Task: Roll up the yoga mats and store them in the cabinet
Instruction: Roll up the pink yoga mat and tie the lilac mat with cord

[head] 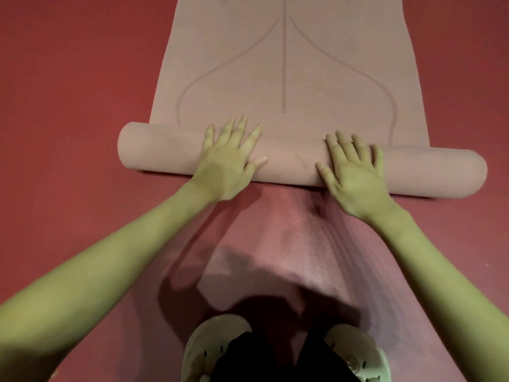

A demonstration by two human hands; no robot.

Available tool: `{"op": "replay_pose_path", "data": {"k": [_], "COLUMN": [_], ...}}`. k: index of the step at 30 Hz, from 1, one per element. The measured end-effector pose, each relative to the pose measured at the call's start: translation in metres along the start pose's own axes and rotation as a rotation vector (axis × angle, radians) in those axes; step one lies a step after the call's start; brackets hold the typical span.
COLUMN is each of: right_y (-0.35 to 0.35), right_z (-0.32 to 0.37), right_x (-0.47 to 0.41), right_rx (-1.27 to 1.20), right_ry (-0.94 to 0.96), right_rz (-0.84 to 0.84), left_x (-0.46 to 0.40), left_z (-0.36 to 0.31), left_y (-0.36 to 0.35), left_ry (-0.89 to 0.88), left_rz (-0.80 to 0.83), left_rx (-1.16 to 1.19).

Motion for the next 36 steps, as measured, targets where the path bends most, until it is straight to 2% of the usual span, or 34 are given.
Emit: {"op": "replay_pose_path", "data": {"k": [3, 8, 12, 18, 22, 26, 32, 36], "right_y": [-0.005, -0.003, 0.004, 0.011, 0.009, 0.01, 0.017, 0.02], "right_z": [0.003, -0.002, -0.002, -0.002, -0.003, -0.006, -0.006, -0.005], "right_x": [0.017, 0.001, -0.028, -0.04, -0.024, -0.037, -0.082, -0.098], "right_rx": [0.017, 0.017, -0.014, -0.015, 0.024, 0.046, 0.053, 0.061], "right_ry": [0.018, 0.04, 0.06, 0.026, 0.078, 0.09, 0.091, 0.096], "right_rz": [-0.091, -0.099, -0.053, 0.006, -0.055, -0.046, 0.029, -0.027], "left_x": [-0.017, -0.002, 0.009, -0.024, -0.036, -0.035, -0.059, -0.078], "left_z": [0.01, 0.001, -0.001, 0.017, 0.026, 0.032, 0.052, 0.055], "left_y": [0.003, 0.001, -0.009, 0.001, 0.004, 0.006, 0.013, 0.019], "left_ry": [0.014, -0.017, -0.023, -0.005, -0.016, -0.04, 0.005, 0.005], "left_rz": [0.066, -0.117, -0.152, -0.096, -0.088, -0.065, 0.09, 0.098], "left_rx": [0.044, -0.014, -0.05, 0.045, 0.088, 0.052, 0.022, -0.019]}}
Point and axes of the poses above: each hand's wrist, its own x-axis away from the middle knuckle, its own y-axis out of the back of the hand, z = x × y, the point moved 4 cm from there along -x, towards the middle knuckle, and after that the axes turned 12 degrees about -y, right-handed, at the moved point
